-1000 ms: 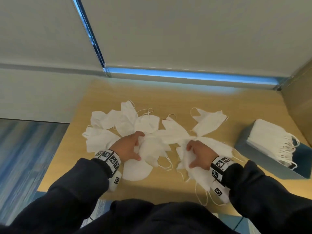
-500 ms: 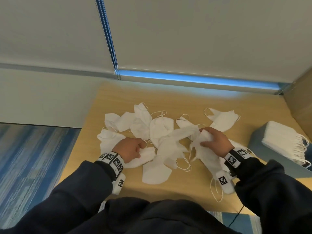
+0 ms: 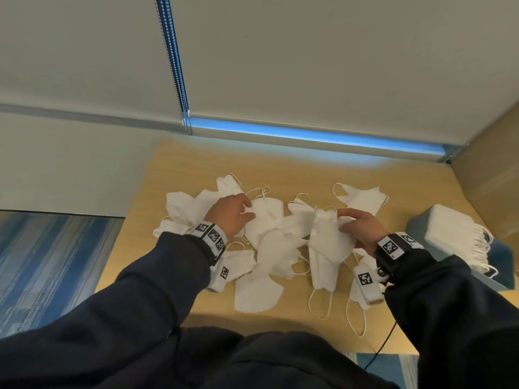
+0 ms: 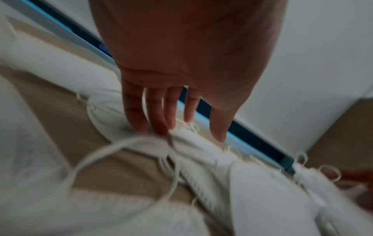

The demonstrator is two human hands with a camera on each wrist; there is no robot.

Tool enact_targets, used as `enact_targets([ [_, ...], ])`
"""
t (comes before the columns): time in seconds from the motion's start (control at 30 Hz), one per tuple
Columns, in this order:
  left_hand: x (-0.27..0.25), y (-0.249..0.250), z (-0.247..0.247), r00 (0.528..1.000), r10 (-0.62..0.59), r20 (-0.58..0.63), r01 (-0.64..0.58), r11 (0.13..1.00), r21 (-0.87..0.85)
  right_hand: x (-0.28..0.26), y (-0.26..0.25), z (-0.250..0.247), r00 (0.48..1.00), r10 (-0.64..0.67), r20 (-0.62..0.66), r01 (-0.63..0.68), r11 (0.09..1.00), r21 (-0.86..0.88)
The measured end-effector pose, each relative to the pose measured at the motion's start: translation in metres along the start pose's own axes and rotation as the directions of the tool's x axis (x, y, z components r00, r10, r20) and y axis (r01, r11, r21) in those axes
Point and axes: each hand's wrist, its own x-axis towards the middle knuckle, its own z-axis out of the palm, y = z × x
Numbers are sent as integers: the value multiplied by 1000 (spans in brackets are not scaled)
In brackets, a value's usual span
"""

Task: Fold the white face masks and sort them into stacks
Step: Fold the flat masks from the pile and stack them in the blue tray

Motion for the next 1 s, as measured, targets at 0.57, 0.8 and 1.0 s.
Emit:
enact_targets([
  [0.57,34,-2,15,970,-194,146,171,973,155,-3,119,-36,933,-8,-360,-196,827,-526],
  [0.8,-16,-13,-69,966,-125,-227,-1,874,-487,-32,58,0,868,-349,-352,316,937,-151],
  [1.0,-76,-21,-117,946,-121,-302,-60,848,-527,-62,-18,55,842,-530,-102,528,848,-48],
])
